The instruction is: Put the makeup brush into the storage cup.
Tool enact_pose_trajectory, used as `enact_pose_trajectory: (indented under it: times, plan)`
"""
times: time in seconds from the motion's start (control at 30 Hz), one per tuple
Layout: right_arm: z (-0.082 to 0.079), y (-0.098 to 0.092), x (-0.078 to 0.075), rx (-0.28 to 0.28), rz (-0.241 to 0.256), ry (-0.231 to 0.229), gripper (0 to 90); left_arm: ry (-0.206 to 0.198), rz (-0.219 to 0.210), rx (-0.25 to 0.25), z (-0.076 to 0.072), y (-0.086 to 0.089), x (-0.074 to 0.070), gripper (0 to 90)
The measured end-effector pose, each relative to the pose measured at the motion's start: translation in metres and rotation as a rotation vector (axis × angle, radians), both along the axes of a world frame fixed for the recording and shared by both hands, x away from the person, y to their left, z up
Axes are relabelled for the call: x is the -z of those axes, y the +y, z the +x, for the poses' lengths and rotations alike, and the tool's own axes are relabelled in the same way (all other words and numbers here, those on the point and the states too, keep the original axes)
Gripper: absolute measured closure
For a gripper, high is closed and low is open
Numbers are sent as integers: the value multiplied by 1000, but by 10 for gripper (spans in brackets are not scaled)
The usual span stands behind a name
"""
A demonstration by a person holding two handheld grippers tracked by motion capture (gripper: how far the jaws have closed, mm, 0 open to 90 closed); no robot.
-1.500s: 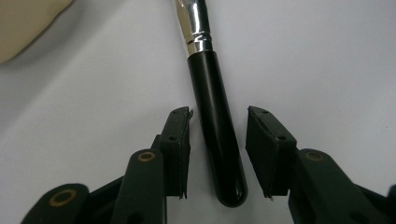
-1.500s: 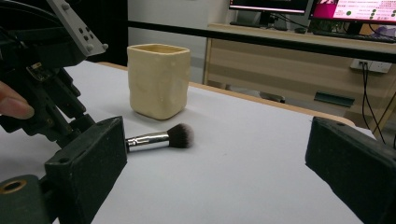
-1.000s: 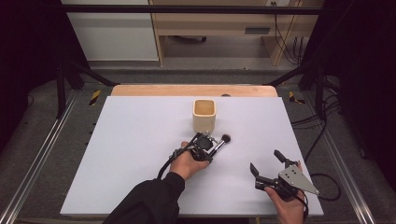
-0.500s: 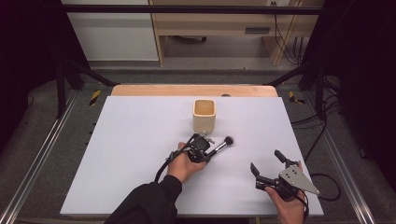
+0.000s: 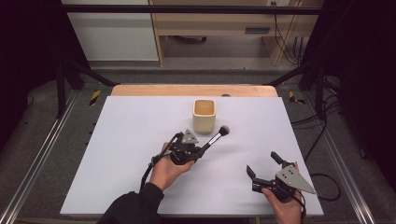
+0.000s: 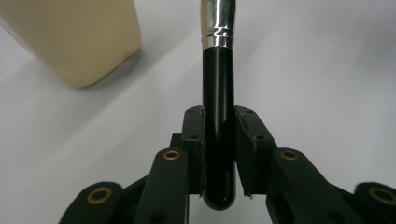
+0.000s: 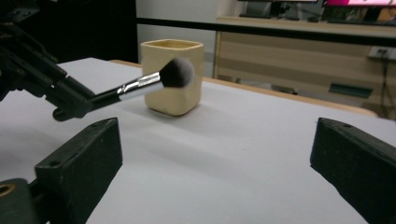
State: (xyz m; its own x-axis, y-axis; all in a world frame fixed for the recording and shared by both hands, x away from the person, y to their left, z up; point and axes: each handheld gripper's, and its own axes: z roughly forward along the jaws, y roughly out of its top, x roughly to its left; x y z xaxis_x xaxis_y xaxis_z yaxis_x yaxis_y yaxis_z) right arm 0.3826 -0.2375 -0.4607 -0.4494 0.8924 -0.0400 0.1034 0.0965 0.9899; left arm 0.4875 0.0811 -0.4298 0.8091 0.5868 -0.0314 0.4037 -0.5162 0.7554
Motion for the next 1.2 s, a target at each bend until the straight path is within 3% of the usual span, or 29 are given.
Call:
enact_pose_trajectory:
  times: [0.13,0.2,0.43,0.57,0.7,0.87,0.9,0.97,1.2]
  plan:
    - [4,12,-4,-28,4,43,16,-19,-41,1,-6,10,-1,747]
    - [8,25,-11,-74,-1,74,17,-33,-63,-3,-10,20,0,747]
    - [16,52,-27,-131,4,58,26,-76,-116,-18,-17,37,-4,747]
    - [23,68,-37,-168,37,44,33,-107,-147,-28,-22,43,-11,747]
    - [27,73,-44,-175,54,36,21,-118,-166,-31,-24,45,-14,747]
    - [33,72,-50,-190,99,36,26,-141,-225,-22,-26,41,-17,746]
    - [33,72,-50,-190,99,36,26,-141,-225,-22,-26,41,-17,746]
    - [39,74,-53,-192,154,41,26,-151,-239,-12,-28,37,-17,746]
    - [48,86,-52,-202,184,34,21,-153,-259,-1,-31,33,-17,747]
